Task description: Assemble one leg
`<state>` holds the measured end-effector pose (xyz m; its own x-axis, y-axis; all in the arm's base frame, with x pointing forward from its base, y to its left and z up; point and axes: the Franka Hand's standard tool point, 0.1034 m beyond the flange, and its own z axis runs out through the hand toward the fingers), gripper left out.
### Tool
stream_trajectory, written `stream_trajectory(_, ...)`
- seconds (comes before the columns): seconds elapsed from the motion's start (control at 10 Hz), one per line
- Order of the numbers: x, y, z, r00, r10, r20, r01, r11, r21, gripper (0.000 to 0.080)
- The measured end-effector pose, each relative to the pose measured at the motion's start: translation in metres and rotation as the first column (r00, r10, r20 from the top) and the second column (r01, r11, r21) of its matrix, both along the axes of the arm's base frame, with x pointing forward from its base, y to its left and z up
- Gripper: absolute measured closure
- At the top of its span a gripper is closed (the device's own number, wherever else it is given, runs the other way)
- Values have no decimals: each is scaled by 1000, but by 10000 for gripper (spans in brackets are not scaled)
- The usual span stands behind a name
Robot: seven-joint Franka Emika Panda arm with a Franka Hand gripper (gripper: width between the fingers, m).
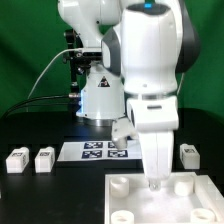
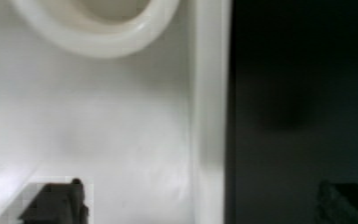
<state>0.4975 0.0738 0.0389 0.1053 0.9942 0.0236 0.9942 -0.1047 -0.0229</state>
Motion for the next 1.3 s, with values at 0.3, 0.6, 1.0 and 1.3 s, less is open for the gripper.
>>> stream_trajectory(0.3, -19, 33, 30, 945, -327, 12, 327, 945, -9, 150)
stream_trajectory(0.6, -34, 70, 32, 729, -684, 7, 684, 729, 1, 150)
stream_trajectory(1.0, -36, 76, 31, 376, -926, -32, 926, 377, -8, 150)
stream_trajectory(1.3, -40, 88, 36, 137, -989, -52, 990, 139, -29, 150)
